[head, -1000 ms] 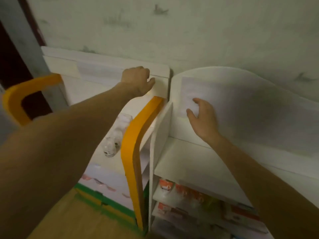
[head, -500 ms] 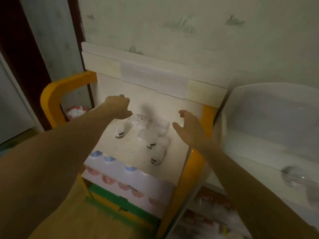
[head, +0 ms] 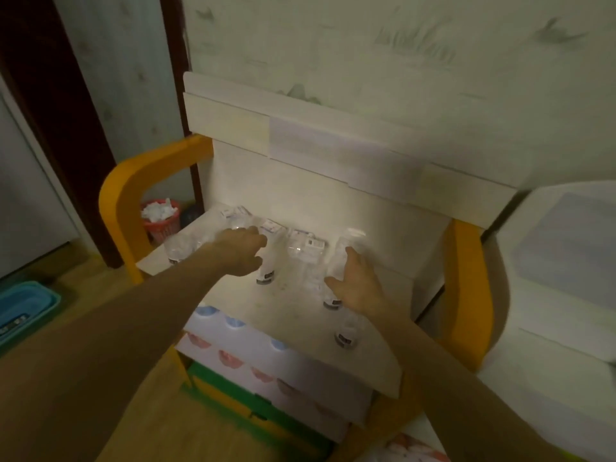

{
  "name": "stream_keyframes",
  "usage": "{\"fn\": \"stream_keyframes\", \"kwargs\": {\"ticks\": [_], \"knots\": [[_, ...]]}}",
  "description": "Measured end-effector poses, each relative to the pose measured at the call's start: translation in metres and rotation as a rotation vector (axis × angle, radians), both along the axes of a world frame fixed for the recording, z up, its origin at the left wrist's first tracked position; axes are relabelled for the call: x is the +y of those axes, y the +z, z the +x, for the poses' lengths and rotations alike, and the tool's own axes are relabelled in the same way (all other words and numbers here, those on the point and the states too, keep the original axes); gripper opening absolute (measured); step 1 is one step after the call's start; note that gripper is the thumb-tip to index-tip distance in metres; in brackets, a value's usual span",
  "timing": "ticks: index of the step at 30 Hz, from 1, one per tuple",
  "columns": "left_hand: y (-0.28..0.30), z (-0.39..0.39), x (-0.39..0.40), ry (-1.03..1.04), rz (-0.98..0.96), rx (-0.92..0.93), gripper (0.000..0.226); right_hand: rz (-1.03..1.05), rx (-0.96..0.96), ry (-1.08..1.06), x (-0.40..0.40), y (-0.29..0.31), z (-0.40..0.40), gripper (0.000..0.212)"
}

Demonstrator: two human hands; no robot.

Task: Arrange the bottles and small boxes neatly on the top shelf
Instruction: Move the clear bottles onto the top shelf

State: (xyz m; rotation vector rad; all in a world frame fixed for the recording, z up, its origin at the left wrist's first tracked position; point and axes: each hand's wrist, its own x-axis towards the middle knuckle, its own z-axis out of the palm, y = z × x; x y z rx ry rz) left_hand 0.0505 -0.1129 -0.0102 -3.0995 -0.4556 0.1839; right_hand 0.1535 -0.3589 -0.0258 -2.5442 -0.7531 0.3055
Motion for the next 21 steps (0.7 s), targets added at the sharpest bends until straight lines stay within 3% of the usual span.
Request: {"fn": "stream_keyframes", "kwargs": {"ticks": [8, 11, 17, 21], "knots": [[-0.011, 0.005, 0.080, 0.097, -0.004, 0.045, 0.058, -0.062, -0.065, 0.046, 0.087, -0.034, 0.053, 0.075], [-0.015, 0.019, 0.105, 0.153, -0.067, 0.078, 0.072, -0.126, -0.137, 0.124, 0.118, -0.044, 0.073, 0.077], [-0.034, 0.065, 0.122, 0.159, -0.148, 0.053, 0.098, -0.165, -0.076, 0.215, 0.158, -0.065, 0.106, 0.078], [-0.051, 0.094, 0.119, 0.150, -0.123, 0.081, 0.091, -0.193, -0.075, 0.288, 0.169, -0.070, 0.115, 0.071]]}}
